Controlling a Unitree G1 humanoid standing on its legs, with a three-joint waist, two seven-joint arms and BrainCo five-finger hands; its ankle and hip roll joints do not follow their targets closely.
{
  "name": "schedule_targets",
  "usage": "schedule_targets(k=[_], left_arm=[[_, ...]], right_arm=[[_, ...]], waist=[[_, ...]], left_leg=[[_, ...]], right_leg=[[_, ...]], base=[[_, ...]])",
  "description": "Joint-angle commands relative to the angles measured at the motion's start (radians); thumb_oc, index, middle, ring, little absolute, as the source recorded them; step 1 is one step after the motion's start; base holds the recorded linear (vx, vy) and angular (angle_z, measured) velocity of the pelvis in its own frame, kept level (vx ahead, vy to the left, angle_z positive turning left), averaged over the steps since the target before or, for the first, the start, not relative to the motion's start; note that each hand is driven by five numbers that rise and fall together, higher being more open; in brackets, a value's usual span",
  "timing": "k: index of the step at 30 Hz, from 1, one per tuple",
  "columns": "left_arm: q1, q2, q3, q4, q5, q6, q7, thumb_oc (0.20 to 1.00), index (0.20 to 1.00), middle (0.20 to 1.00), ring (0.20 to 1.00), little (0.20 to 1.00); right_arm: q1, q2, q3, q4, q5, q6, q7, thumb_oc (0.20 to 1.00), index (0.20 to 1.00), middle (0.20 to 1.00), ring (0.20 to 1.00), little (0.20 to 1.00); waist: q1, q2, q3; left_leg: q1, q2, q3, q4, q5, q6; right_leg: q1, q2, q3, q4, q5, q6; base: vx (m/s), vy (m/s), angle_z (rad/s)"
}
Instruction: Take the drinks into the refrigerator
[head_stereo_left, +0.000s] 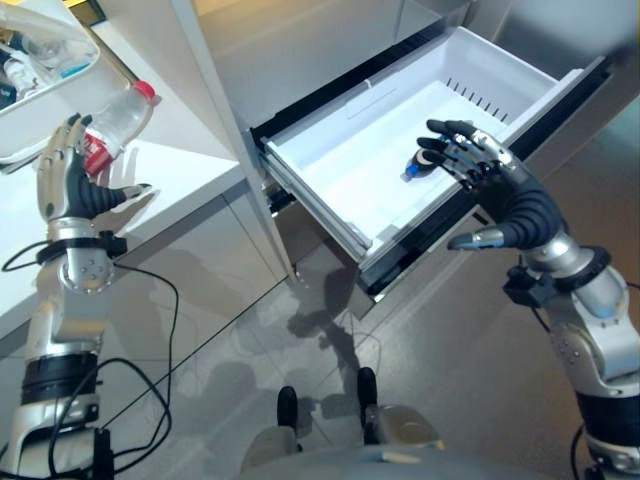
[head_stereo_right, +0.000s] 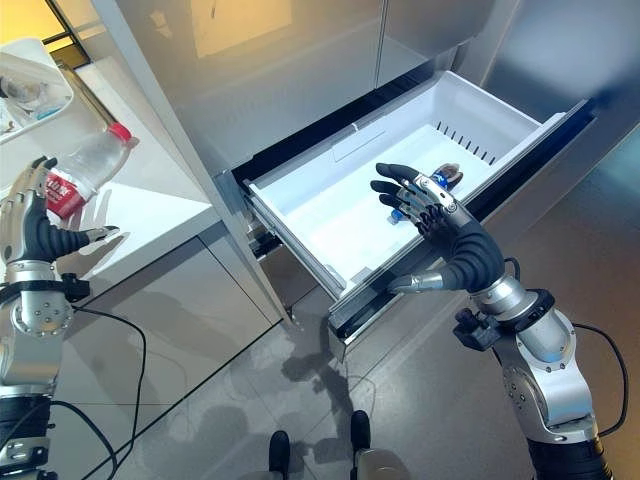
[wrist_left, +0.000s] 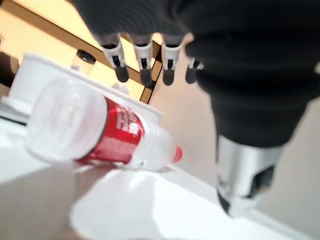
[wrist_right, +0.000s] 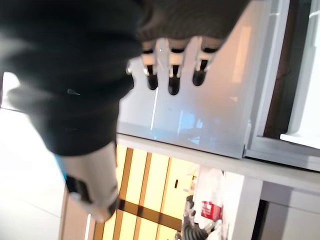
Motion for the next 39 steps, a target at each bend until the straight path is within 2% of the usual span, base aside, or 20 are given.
schedule_targets(k=[1, 6, 13, 39], left_arm=[[-0.017, 0.085, 0.078, 0.06, 0.049, -0.001, 0.044, 1.0, 1.0, 1.0, 1.0, 1.0], [0.032, 0.103, 0.116, 0.074, 0.081, 0.015, 0.036, 1.0, 1.0, 1.0, 1.0, 1.0], [0.032, 0.135, 0.118, 0.095, 0.103, 0.029, 0.018, 1.0, 1.0, 1.0, 1.0, 1.0], [-0.114, 0.196, 0.024, 0.177, 0.037, 0.043, -0.06, 1.0, 1.0, 1.0, 1.0, 1.0]], right_arm=[[-0.021, -0.012, -0.029, -0.06, 0.038, -0.025, 0.006, 1.0, 1.0, 1.0, 1.0, 1.0], [0.002, -0.009, -0.04, -0.064, 0.044, -0.018, 0.021, 1.0, 1.0, 1.0, 1.0, 1.0], [0.013, -0.01, -0.044, -0.063, 0.053, -0.008, 0.029, 1.0, 1.0, 1.0, 1.0, 1.0], [0.02, -0.02, -0.022, -0.078, 0.067, 0.038, 0.062, 1.0, 1.0, 1.0, 1.0, 1.0]], waist=[[-0.005, -0.024, -0.032], [-0.002, -0.023, -0.034], [-0.005, -0.026, -0.037], [-0.025, -0.019, -0.042]], left_leg=[[0.065, -0.008, 0.01, 0.029, -0.114, 0.038], [0.068, -0.007, 0.011, 0.028, -0.115, 0.036], [0.071, -0.006, 0.009, 0.026, -0.116, 0.035], [0.081, 0.001, 0.013, 0.015, -0.116, 0.029]], right_leg=[[-0.009, -0.004, -0.009, 0.213, -0.244, 0.022], [-0.004, -0.001, -0.009, 0.209, -0.248, 0.021], [0.0, 0.001, -0.008, 0.204, -0.248, 0.022], [-0.007, 0.006, 0.0, 0.206, -0.252, 0.023]], base=[[0.0, 0.0, 0.0], [0.0, 0.0, 0.0], [0.0, 0.0, 0.0], [0.0, -0.002, -0.01]])
